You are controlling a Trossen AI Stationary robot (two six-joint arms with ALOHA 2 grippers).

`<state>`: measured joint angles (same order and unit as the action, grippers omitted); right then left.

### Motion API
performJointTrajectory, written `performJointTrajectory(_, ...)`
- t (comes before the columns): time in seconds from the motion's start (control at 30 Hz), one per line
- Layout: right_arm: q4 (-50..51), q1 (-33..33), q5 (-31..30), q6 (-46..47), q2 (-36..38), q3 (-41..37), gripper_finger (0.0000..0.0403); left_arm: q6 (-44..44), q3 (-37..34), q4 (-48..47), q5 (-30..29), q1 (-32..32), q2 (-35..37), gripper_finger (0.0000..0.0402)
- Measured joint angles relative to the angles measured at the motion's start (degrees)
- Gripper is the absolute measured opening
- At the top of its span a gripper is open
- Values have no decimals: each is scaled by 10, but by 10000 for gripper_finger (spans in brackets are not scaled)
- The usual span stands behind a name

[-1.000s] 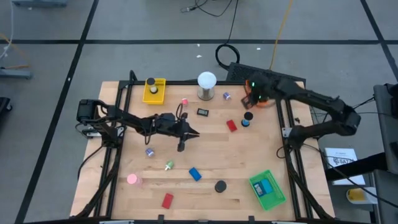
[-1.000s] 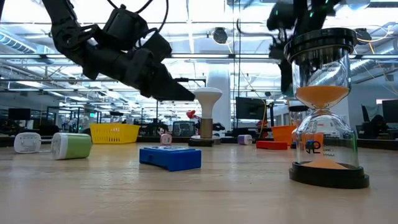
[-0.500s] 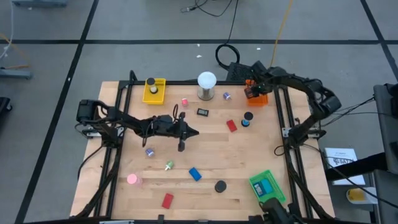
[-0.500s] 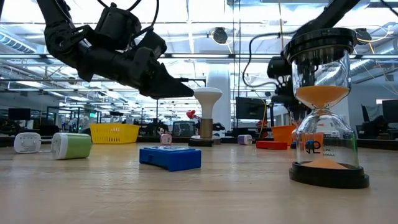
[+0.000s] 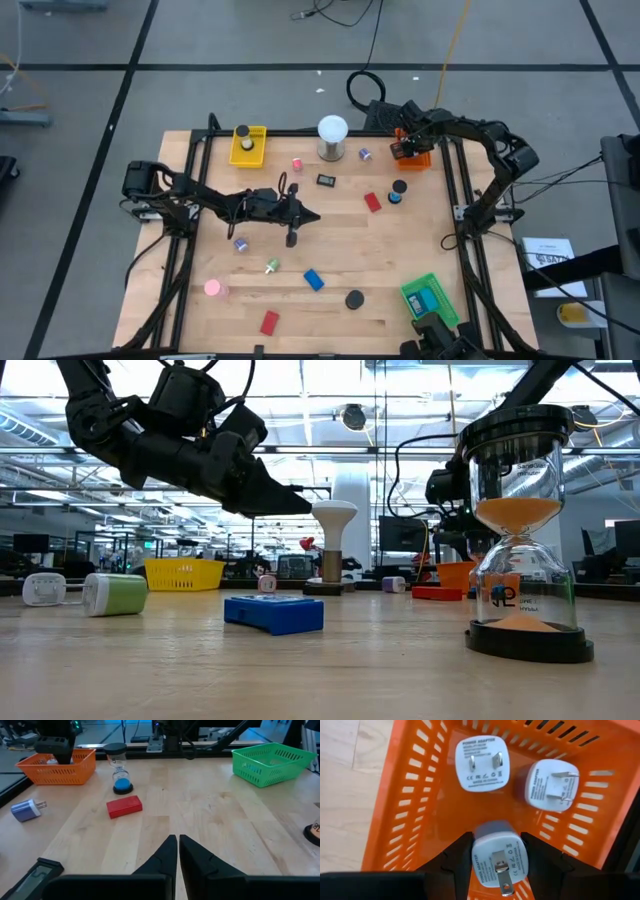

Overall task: Pick & Place Office items
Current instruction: Put the blue charger adaptor into the orange bin

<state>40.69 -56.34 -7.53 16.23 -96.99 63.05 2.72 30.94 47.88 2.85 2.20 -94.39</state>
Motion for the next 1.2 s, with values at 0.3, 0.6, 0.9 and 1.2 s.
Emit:
performJointTrajectory(0.3, -16, -2, 1, 15, 0, -25, 141, -1, 0, 0, 0, 0, 0, 9)
performJointTrajectory(0.6, -33, -7, 1, 26, 0, -32, 148, -2, 0, 0, 0, 0, 0, 14)
performJointTrajectory(0.9, -54, -7, -3, 23, 0, -33, 201, -3, 0, -1, 0, 0, 0, 22)
performJointTrajectory(1.2, -61, -5, -18, 11, 52, -33, 207, -3, 0, -1, 0, 0, 0, 4)
